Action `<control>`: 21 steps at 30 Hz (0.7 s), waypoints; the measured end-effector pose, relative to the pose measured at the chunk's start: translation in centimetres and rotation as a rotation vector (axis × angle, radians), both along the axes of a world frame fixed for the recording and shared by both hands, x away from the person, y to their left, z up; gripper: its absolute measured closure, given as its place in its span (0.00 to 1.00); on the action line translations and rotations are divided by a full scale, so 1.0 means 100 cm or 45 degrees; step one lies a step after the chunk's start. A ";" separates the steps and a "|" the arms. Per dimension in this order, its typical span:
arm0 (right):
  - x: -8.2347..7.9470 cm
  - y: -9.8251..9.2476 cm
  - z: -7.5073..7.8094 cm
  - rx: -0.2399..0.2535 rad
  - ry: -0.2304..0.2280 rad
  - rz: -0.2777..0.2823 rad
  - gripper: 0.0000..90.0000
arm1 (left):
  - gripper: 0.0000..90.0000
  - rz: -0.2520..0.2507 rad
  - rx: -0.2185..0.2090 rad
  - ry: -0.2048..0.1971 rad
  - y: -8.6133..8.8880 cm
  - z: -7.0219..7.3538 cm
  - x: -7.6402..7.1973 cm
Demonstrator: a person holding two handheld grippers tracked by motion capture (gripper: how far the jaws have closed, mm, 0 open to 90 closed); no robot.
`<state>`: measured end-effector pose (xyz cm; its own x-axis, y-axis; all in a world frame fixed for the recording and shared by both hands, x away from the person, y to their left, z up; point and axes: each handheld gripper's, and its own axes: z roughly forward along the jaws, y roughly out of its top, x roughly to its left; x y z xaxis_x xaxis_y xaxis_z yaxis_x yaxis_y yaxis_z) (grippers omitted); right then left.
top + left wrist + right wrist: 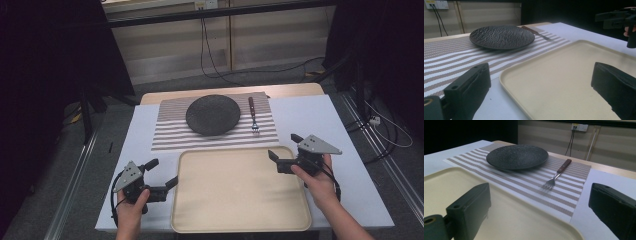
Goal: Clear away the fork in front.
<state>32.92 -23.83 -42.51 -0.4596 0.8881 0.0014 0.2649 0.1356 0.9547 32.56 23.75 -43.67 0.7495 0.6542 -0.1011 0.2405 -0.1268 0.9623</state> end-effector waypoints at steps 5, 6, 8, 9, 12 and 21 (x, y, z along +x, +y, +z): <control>0.015 0.006 0.004 -0.004 0.006 -0.006 0.04 | 0.03 0.008 -0.005 0.007 0.000 0.001 0.000; 0.018 0.007 0.004 -0.006 0.014 -0.003 0.04 | 0.03 0.008 -0.006 0.008 0.000 0.001 0.000; 0.024 0.010 0.005 -0.017 0.010 -0.010 0.04 | 0.03 0.003 -0.008 0.011 0.000 0.001 0.000; 0.027 0.011 0.005 -0.015 0.010 -0.010 0.05 | 0.03 0.006 -0.007 0.012 -0.001 0.001 0.000; 0.036 0.014 0.006 -0.018 0.019 -0.018 0.05 | 0.03 -0.004 0.002 0.009 -0.001 0.001 0.000; 0.058 0.016 0.007 -0.016 0.034 -0.042 0.05 | 0.03 -0.011 0.001 0.012 -0.003 0.000 0.000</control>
